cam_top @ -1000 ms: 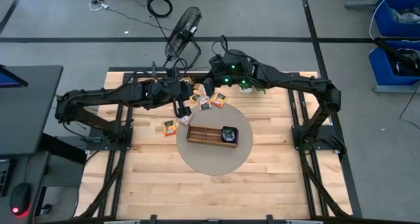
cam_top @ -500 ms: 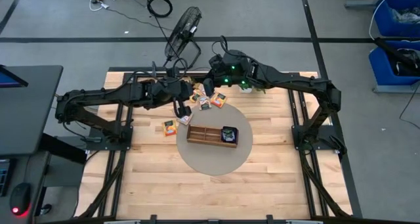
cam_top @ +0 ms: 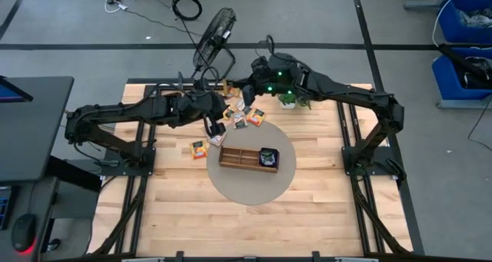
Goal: Pick & Place Tea
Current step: Put the yellow tea bag into the middle section of the wooden organizer
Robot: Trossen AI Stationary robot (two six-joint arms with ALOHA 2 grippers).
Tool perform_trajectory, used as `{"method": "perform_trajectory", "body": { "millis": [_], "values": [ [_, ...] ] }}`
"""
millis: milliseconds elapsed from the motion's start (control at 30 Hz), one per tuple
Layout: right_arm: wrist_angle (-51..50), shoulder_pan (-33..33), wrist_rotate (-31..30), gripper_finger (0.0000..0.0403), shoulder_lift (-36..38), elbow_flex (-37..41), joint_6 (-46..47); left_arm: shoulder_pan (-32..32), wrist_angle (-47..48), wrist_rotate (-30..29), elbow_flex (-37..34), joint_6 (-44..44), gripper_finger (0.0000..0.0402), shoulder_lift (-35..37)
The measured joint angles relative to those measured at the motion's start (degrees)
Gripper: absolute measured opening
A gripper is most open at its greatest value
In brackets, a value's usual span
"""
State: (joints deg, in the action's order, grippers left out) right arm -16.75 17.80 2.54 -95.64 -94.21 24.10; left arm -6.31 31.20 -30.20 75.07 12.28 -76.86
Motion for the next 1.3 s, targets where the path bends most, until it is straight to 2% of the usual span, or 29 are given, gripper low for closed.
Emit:
{"method": "perform_trajectory", "body": {
  "millis": [167, 300, 433, 667, 767, 933, 1167, 1300],
  "values": [
    [-1.06, 0.98, -0.48, 0.0000, 2.41, 0.00, -2.30, 0.07, 0.00, 0.03, 0.00, -2.17, 0.0161, 0.00],
    [-3.52, 0.97, -1.58, 0.0000, 5.12, 0.00, -6.22, 0.04, -1.18, 0.88, -0.09, -8.33, 0.0181, 0.38],
    [-8.07, 0.27, -1.64, 0.0000, 8.55, 0.00, -11.37, 0.04, -8.99, 7.07, -0.08, -14.97, 0.0197, 1.12],
    [-14.91, -2.57, -0.11, 0.0000, 14.79, 0.00, -20.02, -1.14, -20.61, 14.28, -0.02, -18.21, 0.0213, 2.90],
    [-15.46, -4.20, -0.12, 0.0000, 16.38, 0.00, -21.09, -3.17, -23.33, 18.11, -0.11, -21.62, 0.0216, 4.15],
    [-14.95, -7.24, -2.03, 0.0000, 16.93, 1.67, -21.60, -7.49, -31.31, 27.93, -0.02, -30.16, 0.0216, 4.02],
    [-7.83, -9.22, -0.33, 0.0000, 16.56, 7.49, -21.16, -12.07, -29.95, 39.67, -0.11, -32.68, 0.0216, 2.79],
    [-5.75, -9.26, 1.41, 0.0000, 16.56, 7.78, -20.29, -13.33, -29.31, 45.03, -0.07, -32.64, 0.0216, 2.59]
  ]
}}
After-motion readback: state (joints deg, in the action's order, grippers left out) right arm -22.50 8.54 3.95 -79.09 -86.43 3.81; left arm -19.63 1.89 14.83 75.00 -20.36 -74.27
